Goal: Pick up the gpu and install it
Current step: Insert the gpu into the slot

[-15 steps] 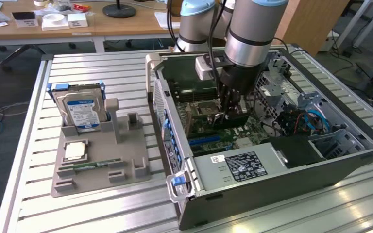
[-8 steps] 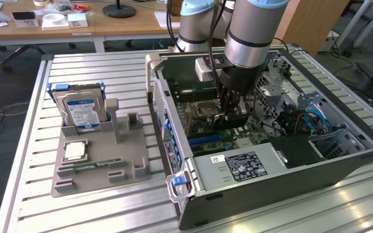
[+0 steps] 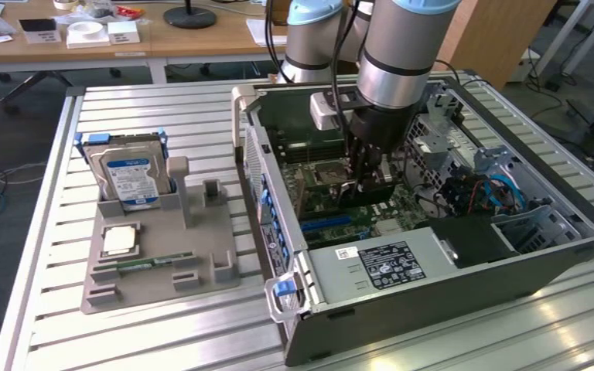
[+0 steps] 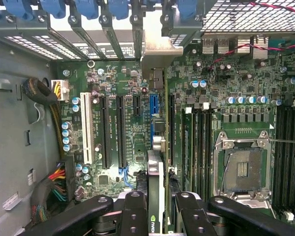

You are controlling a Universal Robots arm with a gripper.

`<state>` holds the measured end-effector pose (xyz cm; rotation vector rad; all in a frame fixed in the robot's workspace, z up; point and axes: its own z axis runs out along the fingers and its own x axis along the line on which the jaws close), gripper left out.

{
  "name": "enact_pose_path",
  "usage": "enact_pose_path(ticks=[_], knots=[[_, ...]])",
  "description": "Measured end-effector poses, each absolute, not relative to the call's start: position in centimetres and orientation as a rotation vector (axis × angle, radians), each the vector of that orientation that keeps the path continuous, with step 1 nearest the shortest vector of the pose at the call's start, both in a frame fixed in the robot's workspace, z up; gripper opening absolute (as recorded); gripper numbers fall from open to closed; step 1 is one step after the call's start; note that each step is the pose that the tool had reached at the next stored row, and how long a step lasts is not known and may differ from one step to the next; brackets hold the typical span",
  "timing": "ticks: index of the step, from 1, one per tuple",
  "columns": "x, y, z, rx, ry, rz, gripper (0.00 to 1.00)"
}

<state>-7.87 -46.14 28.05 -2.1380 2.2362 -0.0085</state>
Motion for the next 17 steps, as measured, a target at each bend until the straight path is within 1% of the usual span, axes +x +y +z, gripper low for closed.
enact_pose_path(ticks=[11,17], knots=[[-7.78,-46.14,28.05,-2.139,2.237,-0.007,0.27],[-7.78,-46.14,28.05,-2.143,2.242,0.003,0.27]])
